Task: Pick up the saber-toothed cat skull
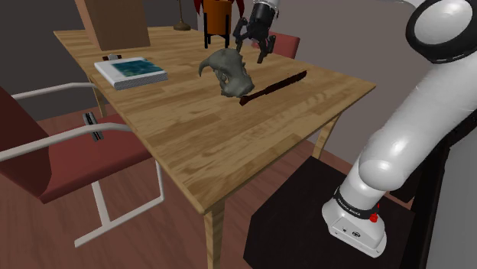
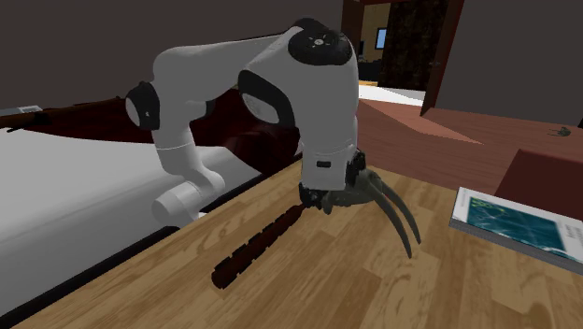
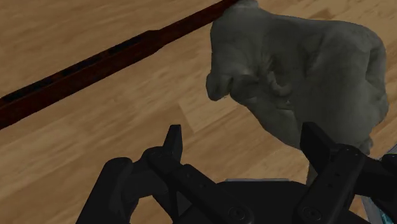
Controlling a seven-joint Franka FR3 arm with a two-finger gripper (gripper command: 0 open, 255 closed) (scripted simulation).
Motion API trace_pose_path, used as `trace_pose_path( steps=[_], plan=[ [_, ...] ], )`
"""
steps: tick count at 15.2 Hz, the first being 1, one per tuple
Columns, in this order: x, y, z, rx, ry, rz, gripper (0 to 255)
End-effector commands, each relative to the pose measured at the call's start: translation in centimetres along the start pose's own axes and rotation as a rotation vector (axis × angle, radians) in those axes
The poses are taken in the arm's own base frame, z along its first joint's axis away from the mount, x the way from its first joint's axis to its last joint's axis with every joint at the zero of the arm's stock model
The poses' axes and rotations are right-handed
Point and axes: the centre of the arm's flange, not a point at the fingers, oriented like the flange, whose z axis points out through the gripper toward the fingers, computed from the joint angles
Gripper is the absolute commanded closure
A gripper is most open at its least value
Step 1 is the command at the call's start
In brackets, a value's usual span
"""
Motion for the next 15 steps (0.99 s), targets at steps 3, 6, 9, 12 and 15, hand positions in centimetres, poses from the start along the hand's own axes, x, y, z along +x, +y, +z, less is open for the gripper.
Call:
trace_pose_path(
  steps=[3, 6, 9, 12, 15],
  plan=[
    [3.9, -2.1, -1.0, 0.114, -0.048, 0.047, 0],
    [7.1, -3.5, -1.8, 0.197, -0.083, 0.082, 0],
    [8.0, -3.3, -1.0, 0.212, -0.089, 0.088, 0],
    [8.4, -2.7, 0.4, 0.212, -0.089, 0.088, 0],
    [8.8, -2.1, 1.6, 0.212, -0.089, 0.088, 0]
  ],
)
